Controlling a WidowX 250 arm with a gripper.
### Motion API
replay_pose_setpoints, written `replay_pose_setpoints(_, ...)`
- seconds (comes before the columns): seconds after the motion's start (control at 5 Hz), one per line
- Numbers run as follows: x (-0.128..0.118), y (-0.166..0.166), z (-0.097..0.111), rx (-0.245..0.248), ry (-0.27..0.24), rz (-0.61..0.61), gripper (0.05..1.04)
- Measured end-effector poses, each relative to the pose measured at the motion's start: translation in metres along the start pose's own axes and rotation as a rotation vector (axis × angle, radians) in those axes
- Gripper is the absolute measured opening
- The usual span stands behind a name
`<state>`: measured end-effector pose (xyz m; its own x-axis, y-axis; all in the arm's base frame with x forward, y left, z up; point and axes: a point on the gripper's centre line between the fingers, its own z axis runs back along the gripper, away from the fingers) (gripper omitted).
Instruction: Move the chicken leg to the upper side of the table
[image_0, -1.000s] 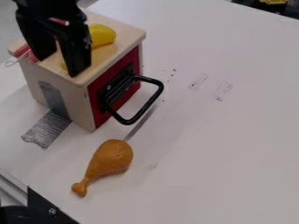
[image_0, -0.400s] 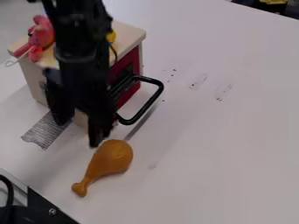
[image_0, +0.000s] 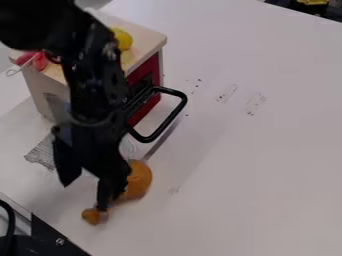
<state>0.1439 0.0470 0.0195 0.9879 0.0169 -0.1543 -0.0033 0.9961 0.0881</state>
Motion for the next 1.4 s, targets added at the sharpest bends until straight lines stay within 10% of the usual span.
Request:
replay_pose_setpoints(0.6,-0.010,-0.003,-0.023,0.019,0.000,-0.017,0.871)
replay_pose_setpoints(1.0,-0.011,0.003,-0.025,0.030,-0.028,-0.010,0.358)
replay_pose_setpoints(1.4,-0.023,-0.009,0.031,-0.016,-0.104,-0.089,0.350)
